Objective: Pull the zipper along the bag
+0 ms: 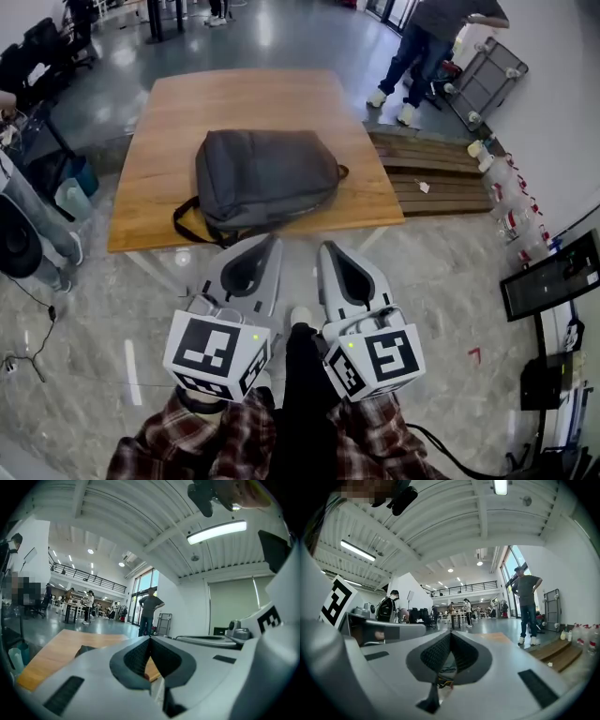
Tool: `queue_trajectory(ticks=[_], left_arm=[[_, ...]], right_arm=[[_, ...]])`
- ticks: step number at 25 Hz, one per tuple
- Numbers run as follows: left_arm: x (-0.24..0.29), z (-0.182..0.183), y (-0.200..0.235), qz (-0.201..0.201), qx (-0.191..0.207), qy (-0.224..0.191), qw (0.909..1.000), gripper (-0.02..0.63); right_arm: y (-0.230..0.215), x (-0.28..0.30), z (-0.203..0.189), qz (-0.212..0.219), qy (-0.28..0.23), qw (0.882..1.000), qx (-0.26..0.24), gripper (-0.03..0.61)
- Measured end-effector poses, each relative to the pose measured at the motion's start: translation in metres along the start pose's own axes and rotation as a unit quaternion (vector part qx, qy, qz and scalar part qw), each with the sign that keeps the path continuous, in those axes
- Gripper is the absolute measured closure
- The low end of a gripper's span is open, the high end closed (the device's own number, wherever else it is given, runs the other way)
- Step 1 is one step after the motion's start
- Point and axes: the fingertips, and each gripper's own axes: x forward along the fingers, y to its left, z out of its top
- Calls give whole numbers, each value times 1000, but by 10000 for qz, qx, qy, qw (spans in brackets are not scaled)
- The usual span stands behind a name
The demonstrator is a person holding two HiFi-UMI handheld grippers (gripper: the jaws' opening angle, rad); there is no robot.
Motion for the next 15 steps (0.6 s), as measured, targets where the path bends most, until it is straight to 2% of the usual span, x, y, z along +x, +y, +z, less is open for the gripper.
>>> queue_trajectory(ticks=[8,15], left_arm=[[132,17,54,321,45,-115,9994,603],[244,40,83,874,55,-209,9959,603]], right_arm=[[-88,117,16,357,-106,9993,-93,568],[-164,202,36,1044,-39,9942,-245,568]])
